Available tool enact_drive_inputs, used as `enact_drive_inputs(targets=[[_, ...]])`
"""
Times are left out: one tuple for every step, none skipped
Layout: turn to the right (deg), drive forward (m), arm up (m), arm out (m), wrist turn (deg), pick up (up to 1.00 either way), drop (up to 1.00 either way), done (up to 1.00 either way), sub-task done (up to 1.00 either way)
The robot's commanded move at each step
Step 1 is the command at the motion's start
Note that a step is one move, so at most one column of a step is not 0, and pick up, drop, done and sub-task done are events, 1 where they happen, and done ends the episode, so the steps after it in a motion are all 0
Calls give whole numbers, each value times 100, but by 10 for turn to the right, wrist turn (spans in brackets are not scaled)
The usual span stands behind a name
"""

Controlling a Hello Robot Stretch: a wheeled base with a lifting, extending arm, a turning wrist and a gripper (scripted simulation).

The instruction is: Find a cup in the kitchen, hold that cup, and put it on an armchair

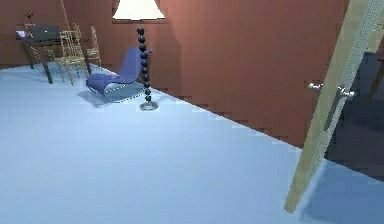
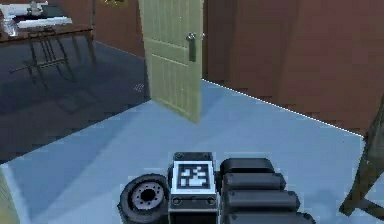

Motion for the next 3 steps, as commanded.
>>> enact_drive_inputs(targets=[[-330, 0, 0, 0, 0, 0, 0, 0, 0], [0, 100, 0, 0, 0, 0, 0, 0, 0], [0, 100, 0, 0, 0, 0, 0, 0, 0]])
